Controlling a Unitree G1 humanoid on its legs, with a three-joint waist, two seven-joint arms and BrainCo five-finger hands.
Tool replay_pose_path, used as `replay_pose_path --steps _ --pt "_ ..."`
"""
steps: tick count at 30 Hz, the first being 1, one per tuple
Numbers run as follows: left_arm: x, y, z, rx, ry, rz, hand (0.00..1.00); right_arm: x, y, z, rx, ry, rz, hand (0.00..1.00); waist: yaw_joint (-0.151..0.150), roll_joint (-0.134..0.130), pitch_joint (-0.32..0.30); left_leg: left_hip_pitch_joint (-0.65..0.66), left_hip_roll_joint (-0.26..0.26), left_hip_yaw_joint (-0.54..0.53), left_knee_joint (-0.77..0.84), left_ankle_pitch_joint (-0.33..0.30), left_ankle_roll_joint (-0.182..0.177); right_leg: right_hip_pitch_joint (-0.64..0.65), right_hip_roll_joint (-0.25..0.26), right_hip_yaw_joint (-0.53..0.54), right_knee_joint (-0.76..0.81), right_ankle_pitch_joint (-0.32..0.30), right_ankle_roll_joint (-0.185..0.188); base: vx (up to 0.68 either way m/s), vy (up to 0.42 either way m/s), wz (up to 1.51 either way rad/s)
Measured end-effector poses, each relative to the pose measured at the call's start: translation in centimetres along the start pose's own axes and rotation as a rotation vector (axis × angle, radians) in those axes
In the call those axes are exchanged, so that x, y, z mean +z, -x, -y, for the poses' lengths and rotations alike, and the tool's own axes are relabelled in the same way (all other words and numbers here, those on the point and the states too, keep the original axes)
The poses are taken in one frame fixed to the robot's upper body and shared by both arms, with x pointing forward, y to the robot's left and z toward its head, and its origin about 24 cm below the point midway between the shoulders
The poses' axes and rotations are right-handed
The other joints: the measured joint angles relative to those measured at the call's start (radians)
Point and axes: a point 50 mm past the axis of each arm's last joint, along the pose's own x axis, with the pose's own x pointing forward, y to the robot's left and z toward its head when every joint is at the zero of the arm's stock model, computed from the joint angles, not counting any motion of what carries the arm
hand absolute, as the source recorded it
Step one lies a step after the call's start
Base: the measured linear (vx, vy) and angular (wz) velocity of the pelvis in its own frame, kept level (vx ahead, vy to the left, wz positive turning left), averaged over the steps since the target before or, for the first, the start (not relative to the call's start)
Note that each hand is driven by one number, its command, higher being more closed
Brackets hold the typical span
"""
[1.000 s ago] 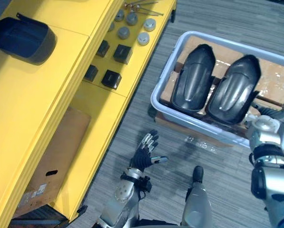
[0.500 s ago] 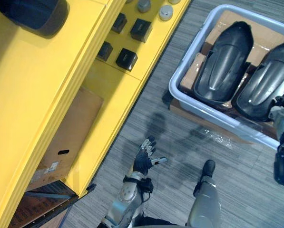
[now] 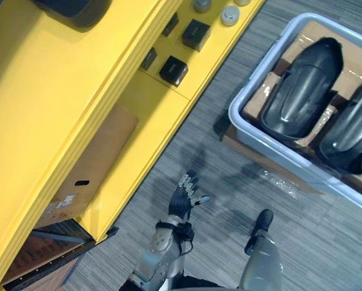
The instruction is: Walk over and take plastic housings, then place them on the shelf
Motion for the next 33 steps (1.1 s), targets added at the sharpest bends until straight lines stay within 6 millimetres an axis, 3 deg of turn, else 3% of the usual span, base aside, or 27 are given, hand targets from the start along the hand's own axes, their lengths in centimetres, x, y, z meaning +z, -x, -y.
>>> replay_pose_path --steps 7,10,13,17,18,19,21,24,26,29,33 --pt "1.3 0.2 -1.4 0.018 0.057 0.045 0.0 -0.3 0.8 -2.7 -0.125 0.101 0.182 1.0 -0.021 -0.012 0.001 0.041 0.013 0.018 -0.062 0.026 -0.006 0.017 0.004 0.001 -0.026 -0.001 -0.003 0.0 -0.012 -0.04" --pt "1.9 0.8 -2.3 0.049 0.125 0.073 0.0 -0.2 2.1 -5.2 -0.113 0.168 0.314 1.0 -0.042 -0.047 0.013 0.066 0.033 0.044 -0.082 0.03 -0.011 0.02 0.017 0.021 -0.045 0.015 -0.011 0.06 -0.031 -0.24" --pt "3.3 1.1 -3.1 0.059 0.12 0.122 0.0 -0.4 3.8 -7.9 -0.064 0.22 0.425 1.0 -0.061 -0.099 0.016 0.109 0.056 0.07 -0.116 0.035 -0.019 0.025 0.03 0.038 -0.046 0.017 -0.014 0.06 -0.047 -0.24" --pt "5.4 0.8 -3.2 0.075 0.049 0.211 0.0 0.4 5.5 -9.1 -0.044 0.261 0.56 1.0 -0.081 -0.148 0.011 0.16 0.071 0.099 -0.153 0.04 -0.024 0.039 0.035 0.058 -0.046 0.015 -0.018 0.06 -0.047 -0.2" --pt "6.2 0.3 -3.2 0.072 -0.005 0.232 0.0 0.7 6.0 -9.5 -0.039 0.269 0.597 1.0 -0.086 -0.163 0.007 0.175 0.074 0.109 -0.167 0.045 -0.025 0.042 0.035 0.063 -0.046 0.015 -0.02 0.01 -0.037 -0.22" --pt "10.2 -2.4 -2.8 0.025 -0.252 0.316 0.0 2.0 7.7 -10.3 -0.026 0.268 0.7 1.0 -0.107 -0.199 -0.005 0.208 0.079 0.132 -0.202 0.062 -0.028 0.054 0.039 0.079 -0.067 0.028 -0.036 0.01 -0.03 -0.34" --pt "11.9 -3.4 -3.2 0.025 -0.315 0.344 0.0 2.1 8.4 -11.0 -0.005 0.286 0.732 1.0 -0.118 -0.222 -0.014 0.223 0.082 0.149 -0.212 0.065 -0.028 0.054 0.039 0.093 -0.072 0.032 -0.038 -0.01 -0.009 -0.24" --pt "13.9 -5.1 -2.5 -0.007 -0.367 0.384 0.0 2.8 8.6 -11.0 -0.002 0.285 0.738 1.0 -0.131 -0.236 -0.022 0.225 0.086 0.166 -0.211 0.065 -0.029 0.048 0.045 0.112 -0.085 0.044 -0.041 0.0 0.01 -0.17" --pt "16.5 -8.8 -2.3 0.005 -0.444 0.353 0.0 5.5 10.1 -11.3 -0.003 0.271 0.816 1.0 -0.146 -0.239 -0.023 0.221 0.09 0.194 -0.21 0.066 -0.029 0.026 0.046 0.139 -0.097 0.063 -0.041 -0.04 0.024 -0.34" --pt "18.0 -10.8 -2.5 0.032 -0.444 0.299 0.0 8.1 12.2 -11.8 -0.001 0.232 0.918 1.0 -0.192 -0.244 -0.026 0.213 0.094 0.212 -0.206 0.067 -0.028 0.011 0.05 0.163 -0.111 0.08 -0.039 -0.02 0.017 -0.23" --pt "18.1 -12.8 -1.7 0.03 -0.433 0.214 0.0 11.4 14.2 -11.2 -0.023 0.162 1.006 1.0 -0.225 -0.245 -0.027 0.206 0.105 0.233 -0.206 0.064 -0.031 -0.014 0.059 0.185 -0.111 0.088 -0.041 0.02 0.004 -0.19"
